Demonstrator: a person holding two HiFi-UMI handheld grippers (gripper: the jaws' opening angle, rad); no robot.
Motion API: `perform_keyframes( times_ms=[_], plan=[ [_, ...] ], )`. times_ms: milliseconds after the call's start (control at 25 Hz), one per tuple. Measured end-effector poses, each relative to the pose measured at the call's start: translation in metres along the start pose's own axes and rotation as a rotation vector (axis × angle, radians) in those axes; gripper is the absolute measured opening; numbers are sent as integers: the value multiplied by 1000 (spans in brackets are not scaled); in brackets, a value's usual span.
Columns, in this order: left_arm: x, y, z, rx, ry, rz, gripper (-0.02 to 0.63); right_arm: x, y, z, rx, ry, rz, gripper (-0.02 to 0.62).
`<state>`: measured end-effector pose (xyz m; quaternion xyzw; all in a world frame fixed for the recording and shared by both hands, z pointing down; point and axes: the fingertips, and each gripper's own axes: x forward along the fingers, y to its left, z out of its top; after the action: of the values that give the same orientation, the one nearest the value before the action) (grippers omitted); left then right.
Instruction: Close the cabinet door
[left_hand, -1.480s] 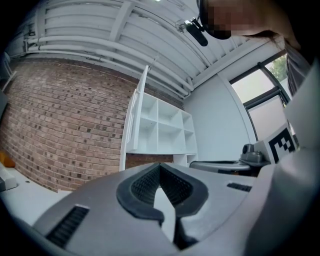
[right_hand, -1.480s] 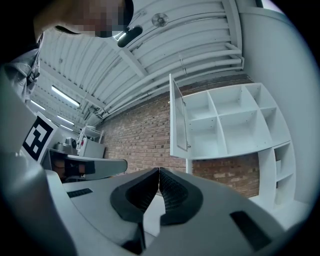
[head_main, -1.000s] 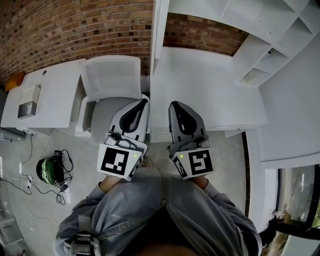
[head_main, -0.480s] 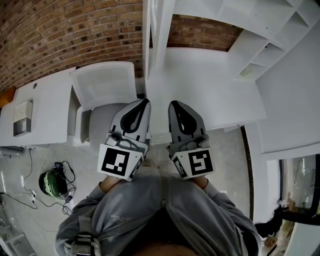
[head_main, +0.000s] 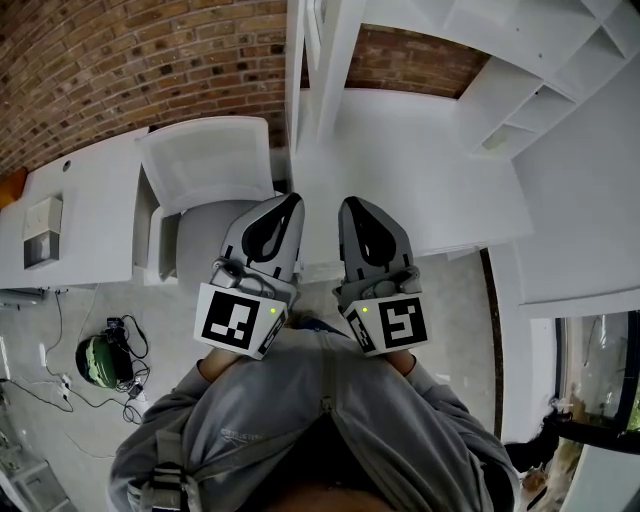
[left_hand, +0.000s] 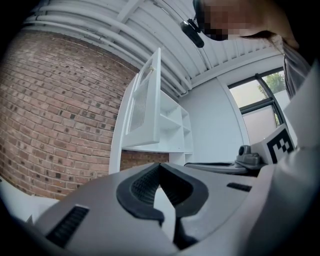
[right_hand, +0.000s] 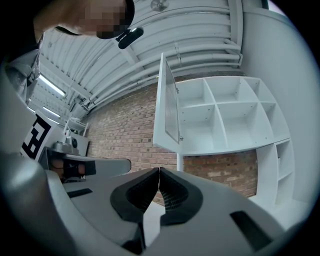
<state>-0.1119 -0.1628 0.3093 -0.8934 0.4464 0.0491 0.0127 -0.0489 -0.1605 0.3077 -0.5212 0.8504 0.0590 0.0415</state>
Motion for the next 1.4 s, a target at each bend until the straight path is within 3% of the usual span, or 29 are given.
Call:
perform_keyframes(
  times_ms=[480, 760, 1040, 1400],
  plan=[
    [9, 4, 12, 6, -30, 43, 6, 12, -5, 17, -17, -34, 52, 28],
    [10, 6, 28, 52, -65, 59, 6, 16, -6, 25, -24, -55, 71, 28],
    [12, 10, 52, 70, -81, 29, 6, 25, -3, 57, -17, -130, 90, 28],
    [17, 8, 95, 108, -152, 23, 6, 33, -11, 97, -80, -190, 97, 28]
  ],
)
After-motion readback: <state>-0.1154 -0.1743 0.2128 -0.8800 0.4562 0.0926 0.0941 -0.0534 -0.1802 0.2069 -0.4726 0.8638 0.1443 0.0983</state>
